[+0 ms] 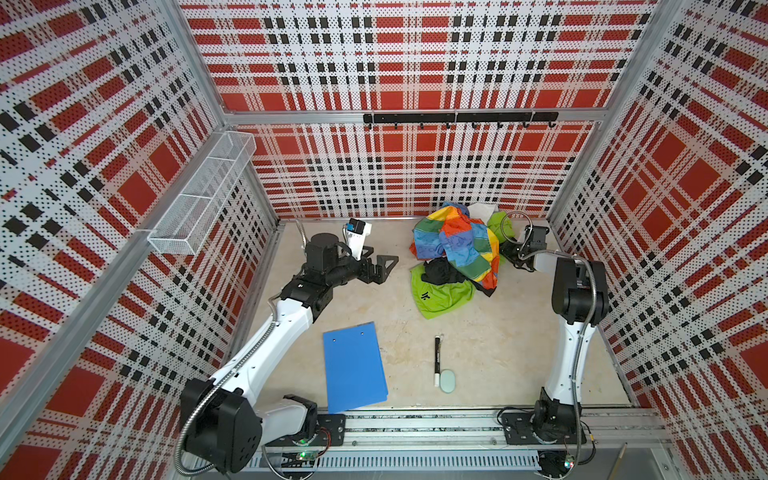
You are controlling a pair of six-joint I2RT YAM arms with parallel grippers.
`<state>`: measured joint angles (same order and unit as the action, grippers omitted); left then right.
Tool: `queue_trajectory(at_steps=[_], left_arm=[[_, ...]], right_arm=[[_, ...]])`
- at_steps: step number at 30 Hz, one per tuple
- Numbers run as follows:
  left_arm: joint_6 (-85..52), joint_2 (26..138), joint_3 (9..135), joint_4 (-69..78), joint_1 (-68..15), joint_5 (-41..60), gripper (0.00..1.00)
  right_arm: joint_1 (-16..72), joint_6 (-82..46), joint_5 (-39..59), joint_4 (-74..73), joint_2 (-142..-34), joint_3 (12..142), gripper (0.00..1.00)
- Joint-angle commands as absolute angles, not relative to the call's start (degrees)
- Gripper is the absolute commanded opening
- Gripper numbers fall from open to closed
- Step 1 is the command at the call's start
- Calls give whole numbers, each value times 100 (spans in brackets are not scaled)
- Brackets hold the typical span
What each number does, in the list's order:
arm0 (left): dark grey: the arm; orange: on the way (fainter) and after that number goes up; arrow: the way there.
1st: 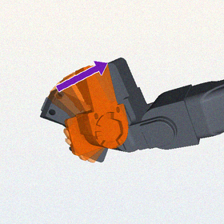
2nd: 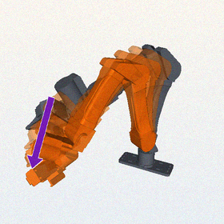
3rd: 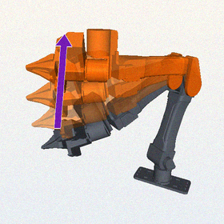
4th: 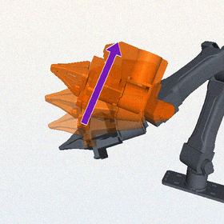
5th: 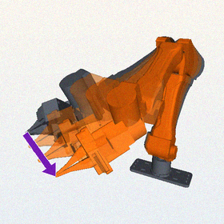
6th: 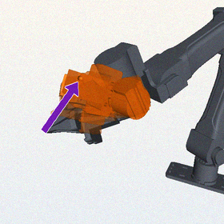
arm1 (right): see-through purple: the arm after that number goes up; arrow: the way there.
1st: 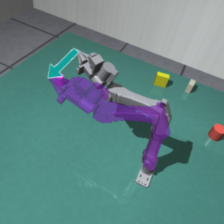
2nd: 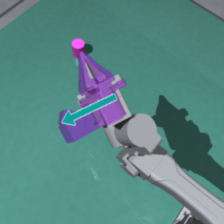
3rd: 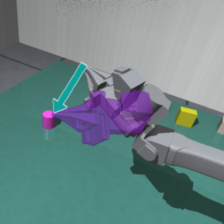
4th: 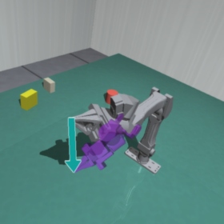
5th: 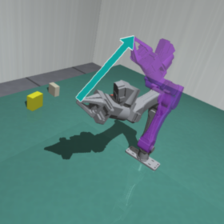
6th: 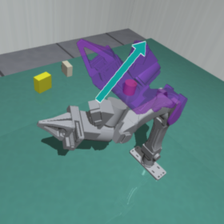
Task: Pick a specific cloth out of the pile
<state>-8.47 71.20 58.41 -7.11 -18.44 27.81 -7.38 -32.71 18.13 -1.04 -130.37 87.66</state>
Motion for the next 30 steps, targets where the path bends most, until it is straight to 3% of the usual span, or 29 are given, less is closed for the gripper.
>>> queue_trajectory(at_steps=[1, 5, 24, 30], left_arm=[[-756, 7129, 5872, -739, -1883, 2715, 99], [-756, 7132, 5872, -754, -1898, 2691, 99], [-938, 7371, 5899, -688, -1979, 2762, 99], [-1291, 8206, 6196, -391, -3002, 2096, 99]], right_arm=[[-765, -3280, 1806, -219, -13044, 8817, 12], [-772, -3138, 1638, -220, -12518, 8568, 0], [-838, -2742, 1020, -111, -9730, 7246, 0], [-801, -2742, 1063, -62, -9343, 6964, 0]])
